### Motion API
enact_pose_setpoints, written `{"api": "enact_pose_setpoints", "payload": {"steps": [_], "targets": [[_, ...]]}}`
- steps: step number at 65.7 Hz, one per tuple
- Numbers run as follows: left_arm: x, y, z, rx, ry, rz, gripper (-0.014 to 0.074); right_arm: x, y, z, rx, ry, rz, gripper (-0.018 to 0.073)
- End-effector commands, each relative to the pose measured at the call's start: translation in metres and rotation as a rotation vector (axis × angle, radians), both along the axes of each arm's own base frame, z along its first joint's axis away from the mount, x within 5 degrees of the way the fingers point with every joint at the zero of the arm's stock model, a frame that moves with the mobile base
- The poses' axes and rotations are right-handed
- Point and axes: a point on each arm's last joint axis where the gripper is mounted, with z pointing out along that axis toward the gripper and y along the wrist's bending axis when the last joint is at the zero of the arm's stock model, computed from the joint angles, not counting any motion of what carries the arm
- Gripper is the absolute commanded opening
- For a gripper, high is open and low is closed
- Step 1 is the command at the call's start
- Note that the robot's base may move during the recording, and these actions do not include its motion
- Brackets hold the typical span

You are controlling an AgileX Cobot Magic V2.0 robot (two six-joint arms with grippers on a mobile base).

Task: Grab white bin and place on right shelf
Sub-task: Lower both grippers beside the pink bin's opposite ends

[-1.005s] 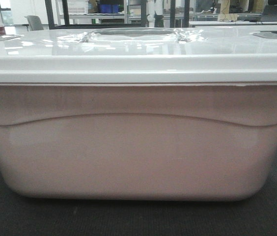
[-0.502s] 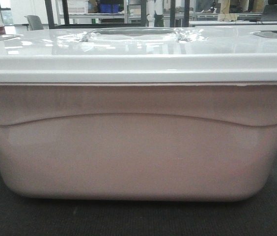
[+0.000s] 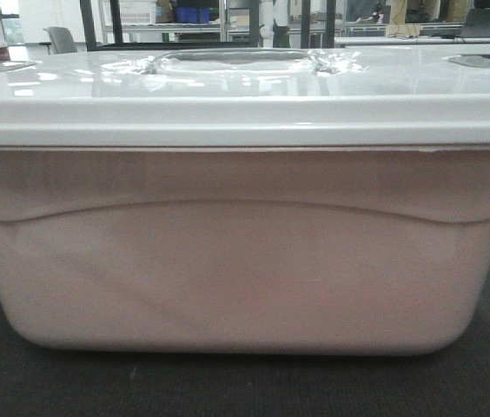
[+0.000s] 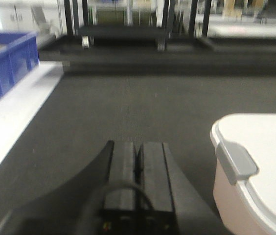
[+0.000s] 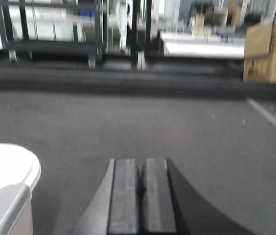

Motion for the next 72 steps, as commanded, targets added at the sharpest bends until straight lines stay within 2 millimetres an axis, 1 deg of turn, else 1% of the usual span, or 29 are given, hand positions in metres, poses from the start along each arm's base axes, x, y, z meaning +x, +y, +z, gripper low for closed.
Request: {"api": "enact_pose_setpoints", "payload": {"steps": [1, 5, 9, 15, 18, 25, 29, 33, 38, 46, 54, 63, 72], "targets": [[0.013, -0.002, 0.029, -0.007, 0.005, -0.005, -0.0126, 0.013, 0.000, 0.031, -0.007, 0.035, -0.003, 0.0057], [0.027, -0.004, 0.038, -0.006, 0.084, -0.011, -0.0126, 0.025, 0.000, 0.045, 0.007, 0.126, 0.000, 0.0057], [0.044, -0.006, 0.043, -0.008, 0.175, -0.020, -0.0126, 0.036, 0.000, 0.051, 0.014, 0.226, 0.001, 0.0057], [0.070, -0.011, 0.043, -0.012, 0.325, -0.033, -0.0126, 0.054, 0.000, 0.054, 0.015, 0.369, -0.001, 0.0057], [0.080, -0.013, 0.042, -0.014, 0.388, -0.040, -0.0126, 0.061, 0.000, 0.052, 0.016, 0.438, -0.003, 0.0057], [0.107, -0.017, 0.033, -0.008, 0.557, -0.050, -0.0126, 0.080, 0.000, 0.043, 0.016, 0.562, -0.005, 0.0057], [0.120, -0.019, 0.026, -0.004, 0.652, -0.055, -0.0126, 0.091, 0.000, 0.035, 0.016, 0.633, -0.006, 0.0057], [0.134, -0.021, 0.017, -0.009, 0.723, -0.060, -0.0126, 0.097, 0.000, 0.028, 0.016, 0.694, -0.007, 0.0057], [0.154, -0.025, 0.002, -0.023, 0.813, -0.067, -0.0126, 0.108, 0.000, 0.017, 0.016, 0.791, -0.008, 0.0057], [0.171, -0.027, -0.013, -0.030, 0.890, -0.068, -0.0126, 0.117, 0.000, 0.007, 0.016, 0.879, -0.010, 0.0057], [0.186, -0.029, -0.027, -0.026, 0.947, -0.063, -0.0126, 0.124, 0.000, 0.001, 0.017, 0.918, -0.010, 0.0057], [0.193, -0.029, -0.035, -0.023, 0.988, -0.061, -0.0126, 0.127, 0.001, -0.001, 0.028, 0.930, -0.004, 0.0057], [0.197, -0.030, -0.039, -0.023, 0.996, -0.059, -0.0126, 0.126, 0.005, -0.001, 0.070, 0.931, 0.022, 0.0057]]}}
